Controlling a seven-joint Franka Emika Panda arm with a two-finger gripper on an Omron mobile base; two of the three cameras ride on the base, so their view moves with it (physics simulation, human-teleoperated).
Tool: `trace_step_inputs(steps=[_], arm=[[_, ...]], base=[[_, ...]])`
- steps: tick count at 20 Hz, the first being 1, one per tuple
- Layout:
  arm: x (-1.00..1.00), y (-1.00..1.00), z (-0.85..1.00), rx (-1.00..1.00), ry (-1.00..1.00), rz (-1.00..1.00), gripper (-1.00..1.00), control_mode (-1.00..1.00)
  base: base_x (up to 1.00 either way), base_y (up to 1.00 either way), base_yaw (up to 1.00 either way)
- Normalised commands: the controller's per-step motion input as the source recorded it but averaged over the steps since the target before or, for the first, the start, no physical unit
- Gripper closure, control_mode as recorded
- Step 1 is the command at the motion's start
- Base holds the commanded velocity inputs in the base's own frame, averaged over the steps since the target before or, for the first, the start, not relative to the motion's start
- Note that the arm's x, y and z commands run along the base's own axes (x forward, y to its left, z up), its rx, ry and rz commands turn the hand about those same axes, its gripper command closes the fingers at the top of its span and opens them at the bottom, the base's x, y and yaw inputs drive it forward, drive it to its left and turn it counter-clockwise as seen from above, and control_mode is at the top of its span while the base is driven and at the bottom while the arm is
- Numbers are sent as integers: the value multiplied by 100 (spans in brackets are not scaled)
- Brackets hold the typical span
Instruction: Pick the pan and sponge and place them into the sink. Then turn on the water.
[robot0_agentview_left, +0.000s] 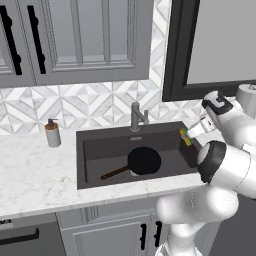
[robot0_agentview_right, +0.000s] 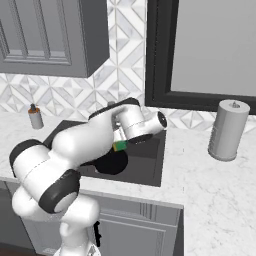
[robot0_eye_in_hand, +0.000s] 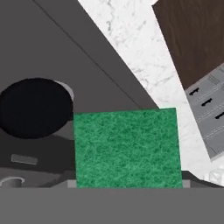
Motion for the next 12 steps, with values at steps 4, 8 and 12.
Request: trace_step_inputs(steps=[4, 8, 12], arm=[[47, 2, -88, 0, 20, 0, 100, -100], [43, 1, -64, 0, 19, 0, 100, -100], [44, 0, -18, 3, 4, -1, 100, -100]], base=[[0, 0, 0], [0, 0, 0], [0, 0, 0]])
